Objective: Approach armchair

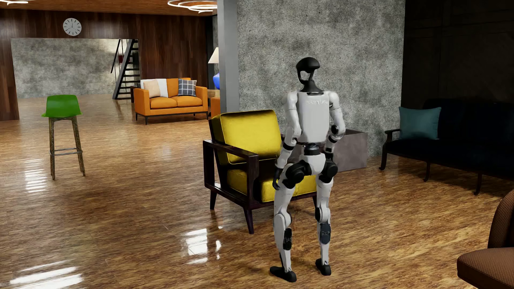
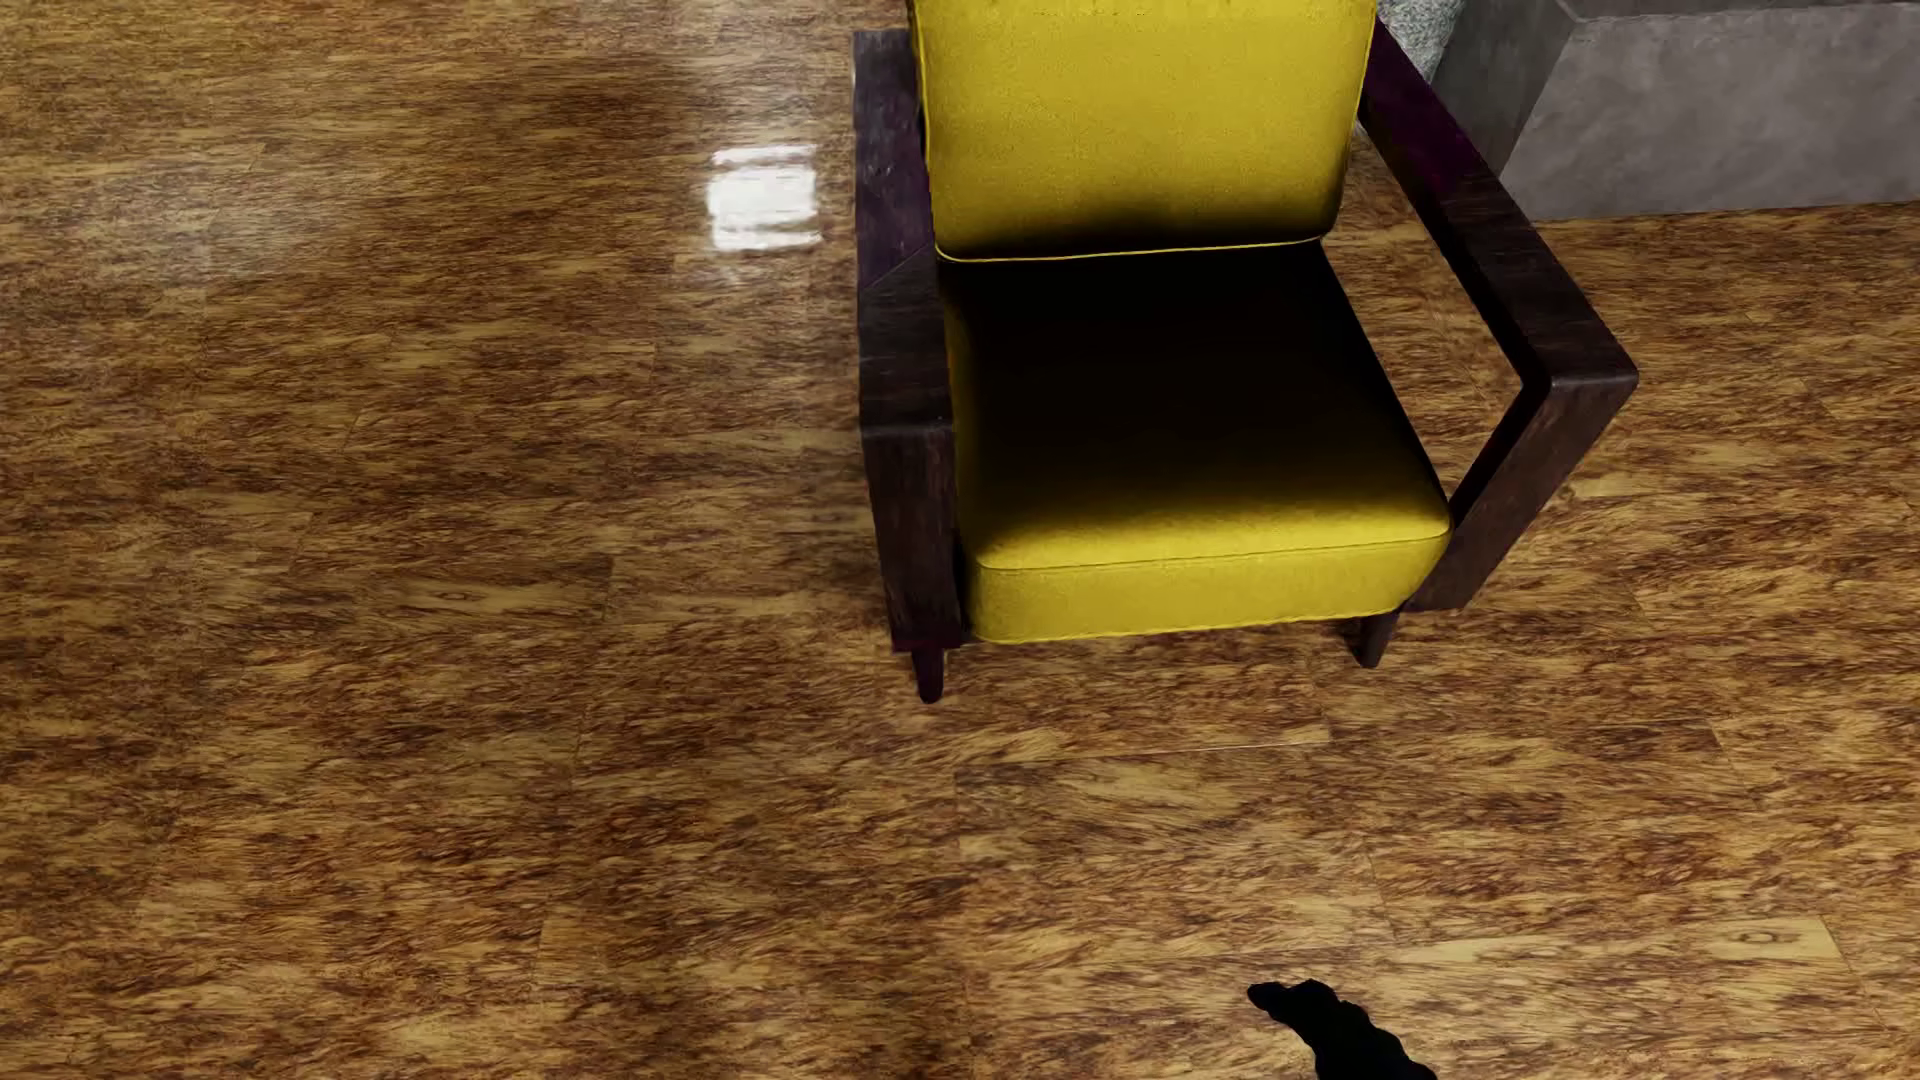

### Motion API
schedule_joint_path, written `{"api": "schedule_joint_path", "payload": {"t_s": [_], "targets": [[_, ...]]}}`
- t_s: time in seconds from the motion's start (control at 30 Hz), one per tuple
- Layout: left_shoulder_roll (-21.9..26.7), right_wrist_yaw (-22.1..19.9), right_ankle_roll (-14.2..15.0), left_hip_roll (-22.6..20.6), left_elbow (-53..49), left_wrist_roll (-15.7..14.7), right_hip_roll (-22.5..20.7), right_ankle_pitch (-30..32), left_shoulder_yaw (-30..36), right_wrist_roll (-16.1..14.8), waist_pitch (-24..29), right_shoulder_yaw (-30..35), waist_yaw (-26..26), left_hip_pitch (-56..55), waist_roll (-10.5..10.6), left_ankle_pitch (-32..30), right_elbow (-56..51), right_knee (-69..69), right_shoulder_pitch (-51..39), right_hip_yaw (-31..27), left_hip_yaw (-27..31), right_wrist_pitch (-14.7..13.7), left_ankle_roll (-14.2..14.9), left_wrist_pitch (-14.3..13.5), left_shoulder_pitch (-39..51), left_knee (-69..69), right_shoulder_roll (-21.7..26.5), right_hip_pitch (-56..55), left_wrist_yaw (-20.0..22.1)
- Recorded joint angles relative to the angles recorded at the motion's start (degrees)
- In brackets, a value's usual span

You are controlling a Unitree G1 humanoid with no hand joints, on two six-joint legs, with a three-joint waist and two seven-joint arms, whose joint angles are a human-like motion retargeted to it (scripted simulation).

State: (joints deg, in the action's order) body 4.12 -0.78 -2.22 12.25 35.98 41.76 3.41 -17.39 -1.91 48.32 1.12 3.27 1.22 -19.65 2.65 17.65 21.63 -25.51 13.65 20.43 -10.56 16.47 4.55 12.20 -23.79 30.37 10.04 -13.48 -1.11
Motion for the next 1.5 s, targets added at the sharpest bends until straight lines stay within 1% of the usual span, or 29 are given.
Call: {"api": "schedule_joint_path", "payload": {"t_s": [0.1, 0.13, 0.2, 0.27, 0.37, 0.43, 0.57, 0.7, 0.87, 1.1, 1.17, 1.27, 1.33, 1.4, 1.5], "targets": [[-0.03, 4.22, -0.47, -0.63, -3.51, -0.59, 0.62, -1.02, -0.74, 2.45, 0.23, 3.41, -0.29, -0.95, 0.17, 0.01, 1.84, -0.86, -0.74, 2.33, 2.43, -0.46, 0.57, -0.84, -0.25, 1.42, -1.69, 0.65, 2.00], [-0.15, 5.00, -0.58, -0.86, -4.21, -0.85, 0.75, -1.23, -1.01, 3.14, 0.30, 4.18, -0.38, -1.15, 0.29, 0.08, 2.39, -0.97, -1.04, 2.99, 3.13, -0.36, 0.58, -0.92, -0.34, 1.66, -2.44, 0.87, 2.52], [-0.32, 5.41, -0.75, -1.38, -4.59, -0.97, 1.06, -1.47, -1.12, 5.00, 0.41, 6.09, -0.52, -1.44, 0.54, 0.13, 3.11, -1.13, -1.52, 4.08, 4.27, -0.27, 0.48, -0.62, -0.42, 1.74, -3.45, 1.12, 2.64], [-0.84, 5.59, -0.90, -1.85, -4.37, -2.06, 1.34, -1.50, -1.78, 5.87, 0.56, 7.85, -0.61, -1.60, 0.77, 0.04, 3.44, -1.13, -1.96, 4.87, 5.07, -0.67, 0.47, -0.22, -0.57, 1.44, -4.00, 1.20, 2.43], [-1.71, 6.64, -1.18, -2.46, -3.41, -3.94, 1.89, -1.54, -3.19, 6.07, 0.84, 10.12, -0.65, -1.70, 0.92, -0.16, 3.53, -1.60, -2.91, 5.48, 5.58, -1.12, 0.48, 0.36, -1.01, 0.64, -3.61, 0.75, 2.46], [-1.76, 6.85, -1.21, -2.86, -2.56, -3.99, 2.21, -1.46, -3.50, 5.65, 0.98, 10.63, -0.62, -1.54, 0.86, -0.50, 3.31, -1.55, -3.34, 5.77, 5.74, -1.06, 0.52, 0.71, -1.25, -0.20, -3.26, 0.65, 2.08], [-2.05, 5.87, -1.15, -3.61, -1.07, -3.59, 2.82, -1.15, -4.08, 4.23, 1.17, 10.13, -0.52, -1.22, 0.50, -1.45, 4.52, -1.33, -4.15, 6.07, 5.78, -0.10, 0.62, 1.31, -1.32, -2.04, -2.62, 0.30, 2.31], [-2.04, 6.17, -1.28, -4.03, -1.30, -3.30, 3.08, -0.85, -3.48, 5.39, 1.30, 11.05, -0.31, -1.78, 0.17, -2.06, 5.51, -1.06, -3.90, 6.69, 6.30, 0.59, 0.66, 0.52, -0.81, -2.60, -0.92, -0.12, 2.26], [-1.79, 7.01, -1.49, -4.01, -3.51, -3.17, 2.81, -0.54, -3.06, 5.17, 1.18, 12.29, 0.04, -2.65, -0.21, -2.65, 5.67, -0.55, -3.31, 7.41, 6.99, 0.41, 0.80, -0.53, -0.58, -2.93, 0.60, -0.59, 2.64], [-0.75, 6.46, -1.82, -3.98, -2.93, -3.01, 2.54, -0.57, -2.39, 2.31, 0.83, 13.77, -0.02, -3.07, -0.72, -3.01, 7.88, -0.13, -4.97, 8.22, 7.76, 0.59, 1.17, -0.08, -0.63, -3.19, 0.54, -0.51, 2.25], [-0.58, 6.26, -1.86, -4.00, -2.81, -3.38, 2.54, -0.68, -2.39, 1.49, 0.78, 14.20, -0.06, -3.13, -0.79, -2.89, 8.42, -0.16, -5.30, 8.42, 7.97, 0.58, 1.24, -0.10, -0.64, -2.98, 0.44, -0.38, 2.09], [-1.09, 6.02, -1.85, -4.10, -3.11, -4.12, 2.64, -0.86, -3.25, 1.20, 0.76, 15.07, -0.02, -2.98, -0.81, -2.73, 8.60, -0.28, -5.42, 8.63, 8.14, 0.61, 1.26, 0.11, -0.60, -2.84, 0.56, -0.12, 2.41], [-1.71, 5.83, -1.79, -4.18, -3.40, -4.29, 2.70, -0.91, -3.96, 0.37, 0.77, 15.16, -0.02, -2.73, -0.80, -2.73, 8.98, -0.20, -5.56, 8.69, 8.17, 0.74, 1.26, 0.06, -0.73, -2.96, 0.37, 0.13, 2.79], [-2.33, 5.02, -1.76, -4.19, -3.49, -4.58, 2.65, -0.87, -4.86, -1.68, 0.79, 14.78, -0.04, -2.55, -0.80, -2.75, 10.69, 0.05, -6.24, 8.70, 8.16, 1.14, 1.30, 0.18, -0.83, -3.01, -0.27, 0.40, 2.85], [-2.98, 3.20, -1.75, -4.20, -2.90, -4.63, 2.57, -0.70, -5.75, -7.21, 0.72, 14.03, -0.08, -1.99, -0.82, -2.95, 17.80, 0.59, -9.13, 8.52, 7.87, 3.14, 1.46, 0.47, -0.61, -3.70, -1.72, 0.72, 2.73]]}}
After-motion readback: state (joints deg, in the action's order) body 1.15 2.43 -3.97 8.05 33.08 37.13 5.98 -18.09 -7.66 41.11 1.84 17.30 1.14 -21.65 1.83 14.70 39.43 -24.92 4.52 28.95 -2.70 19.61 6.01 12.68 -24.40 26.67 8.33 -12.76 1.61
